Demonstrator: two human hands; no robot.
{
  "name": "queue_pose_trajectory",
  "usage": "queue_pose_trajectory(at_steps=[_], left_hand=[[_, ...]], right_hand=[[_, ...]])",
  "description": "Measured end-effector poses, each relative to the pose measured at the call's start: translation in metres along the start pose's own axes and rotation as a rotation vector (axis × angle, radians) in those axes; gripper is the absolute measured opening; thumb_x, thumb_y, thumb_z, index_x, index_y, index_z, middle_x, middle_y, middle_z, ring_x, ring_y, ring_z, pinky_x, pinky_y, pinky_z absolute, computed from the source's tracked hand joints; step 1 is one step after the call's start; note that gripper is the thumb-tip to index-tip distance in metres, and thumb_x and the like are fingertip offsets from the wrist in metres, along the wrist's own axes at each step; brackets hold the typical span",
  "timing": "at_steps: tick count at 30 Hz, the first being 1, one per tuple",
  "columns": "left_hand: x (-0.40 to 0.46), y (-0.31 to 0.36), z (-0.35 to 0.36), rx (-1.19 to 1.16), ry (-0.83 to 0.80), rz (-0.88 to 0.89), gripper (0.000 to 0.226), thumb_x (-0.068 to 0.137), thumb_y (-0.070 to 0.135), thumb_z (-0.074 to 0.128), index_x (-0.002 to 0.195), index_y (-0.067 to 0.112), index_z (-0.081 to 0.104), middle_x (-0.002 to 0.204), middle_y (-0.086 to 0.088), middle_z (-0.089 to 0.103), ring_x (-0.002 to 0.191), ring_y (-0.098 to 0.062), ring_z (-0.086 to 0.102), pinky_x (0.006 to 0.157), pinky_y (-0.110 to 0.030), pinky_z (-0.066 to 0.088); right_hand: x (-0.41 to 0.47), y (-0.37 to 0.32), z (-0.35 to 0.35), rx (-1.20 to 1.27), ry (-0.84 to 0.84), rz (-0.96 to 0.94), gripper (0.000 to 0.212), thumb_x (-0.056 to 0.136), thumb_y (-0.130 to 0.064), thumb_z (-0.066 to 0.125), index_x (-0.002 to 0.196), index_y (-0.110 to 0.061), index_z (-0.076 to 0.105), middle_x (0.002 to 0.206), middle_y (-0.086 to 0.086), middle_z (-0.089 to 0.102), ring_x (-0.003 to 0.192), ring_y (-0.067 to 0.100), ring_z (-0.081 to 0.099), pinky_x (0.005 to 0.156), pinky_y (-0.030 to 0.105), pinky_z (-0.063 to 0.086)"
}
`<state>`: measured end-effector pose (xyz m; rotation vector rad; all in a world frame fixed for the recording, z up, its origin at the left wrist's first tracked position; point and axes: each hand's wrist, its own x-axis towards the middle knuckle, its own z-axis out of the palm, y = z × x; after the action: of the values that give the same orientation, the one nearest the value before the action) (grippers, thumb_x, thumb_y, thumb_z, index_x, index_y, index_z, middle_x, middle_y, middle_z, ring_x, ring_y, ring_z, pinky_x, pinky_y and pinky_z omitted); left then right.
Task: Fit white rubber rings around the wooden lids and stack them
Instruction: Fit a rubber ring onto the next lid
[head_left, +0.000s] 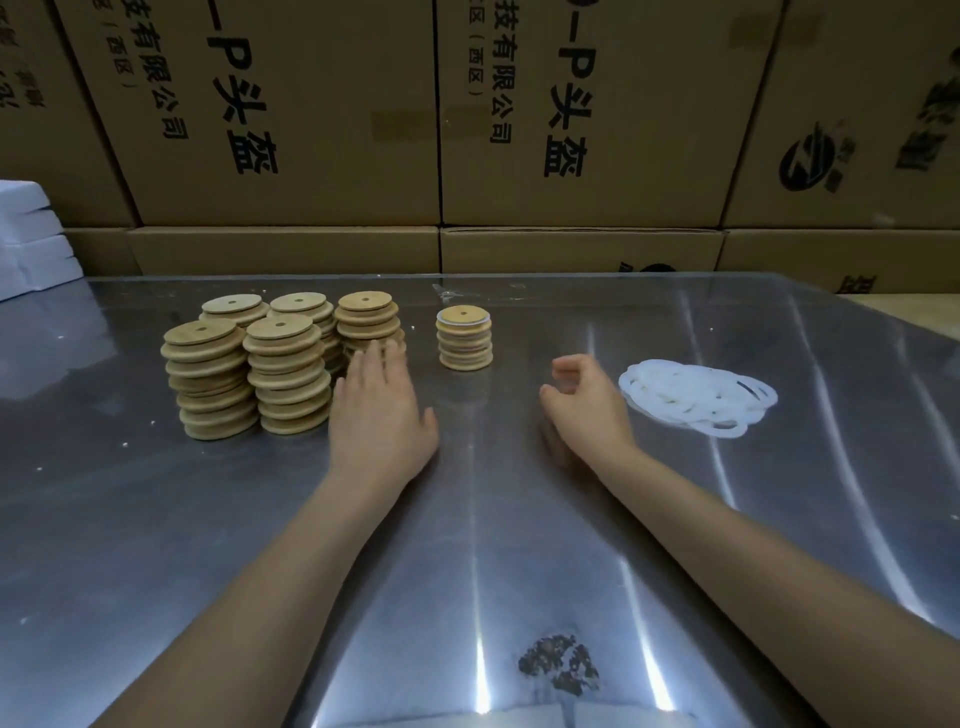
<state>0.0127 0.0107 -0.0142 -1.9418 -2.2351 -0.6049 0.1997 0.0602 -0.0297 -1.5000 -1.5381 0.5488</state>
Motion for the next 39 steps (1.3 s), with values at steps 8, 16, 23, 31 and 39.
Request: queue_pose_trajectory(at_steps=[8, 16, 23, 31, 39], left_hand=[[-0.003, 0.0, -0.007, 0.083, 0.007, 0.023, 0.018, 0.092, 0.015, 0.052, 0.108, 0.006, 0.054, 0.117, -0.011, 0.055, 0.109, -0.031, 0.052, 0.071, -0.037, 0.039], [-0.003, 0.01, -0.007, -0.064, 0.087, 0.177, 0.037, 0.088, 0.007, 0.048, 0.121, 0.016, 0.061, 0.121, -0.004, 0.061, 0.111, -0.029, 0.055, 0.077, -0.037, 0.045], [-0.007, 0.02, -0.001, -0.202, 0.036, 0.392, 0.043, 0.087, 0.011, 0.054, 0.128, 0.02, 0.059, 0.126, 0.003, 0.062, 0.118, -0.02, 0.055, 0.092, -0.036, 0.046], [-0.012, 0.028, 0.006, -0.339, -0.022, 0.547, 0.037, 0.085, 0.016, 0.065, 0.123, 0.018, 0.064, 0.124, 0.005, 0.064, 0.117, -0.013, 0.056, 0.098, -0.03, 0.044], [-0.016, 0.039, 0.013, -0.521, -0.072, 0.525, 0.033, 0.08, 0.035, 0.074, 0.108, 0.019, 0.071, 0.108, 0.008, 0.068, 0.1, -0.007, 0.061, 0.088, -0.025, 0.047]], right_hand=[[-0.014, 0.007, -0.042, -0.566, 0.07, -0.072, 0.033, 0.088, -0.009, 0.048, 0.12, -0.009, 0.054, 0.124, 0.01, 0.052, 0.119, 0.029, 0.041, 0.082, 0.037, 0.038], [-0.006, 0.015, -0.05, -0.809, 0.078, 0.142, 0.035, 0.093, -0.022, 0.05, 0.123, -0.005, 0.045, 0.129, 0.017, 0.046, 0.119, 0.034, 0.041, 0.092, 0.039, 0.033], [-0.002, 0.017, -0.057, -0.726, 0.116, 0.06, 0.025, 0.086, 0.004, 0.045, 0.108, -0.003, 0.052, 0.107, 0.015, 0.061, 0.097, 0.035, 0.058, 0.071, 0.032, 0.031], [0.0, 0.012, -0.059, -0.49, 0.258, -0.047, 0.034, 0.09, -0.002, 0.045, 0.121, -0.012, 0.056, 0.108, 0.008, 0.064, 0.097, 0.032, 0.057, 0.07, 0.034, 0.036], [-0.015, -0.01, -0.042, -0.319, 0.241, -0.426, 0.03, 0.09, -0.015, 0.055, 0.119, -0.021, 0.058, 0.099, -0.004, 0.066, 0.09, 0.023, 0.062, 0.07, 0.036, 0.047]])
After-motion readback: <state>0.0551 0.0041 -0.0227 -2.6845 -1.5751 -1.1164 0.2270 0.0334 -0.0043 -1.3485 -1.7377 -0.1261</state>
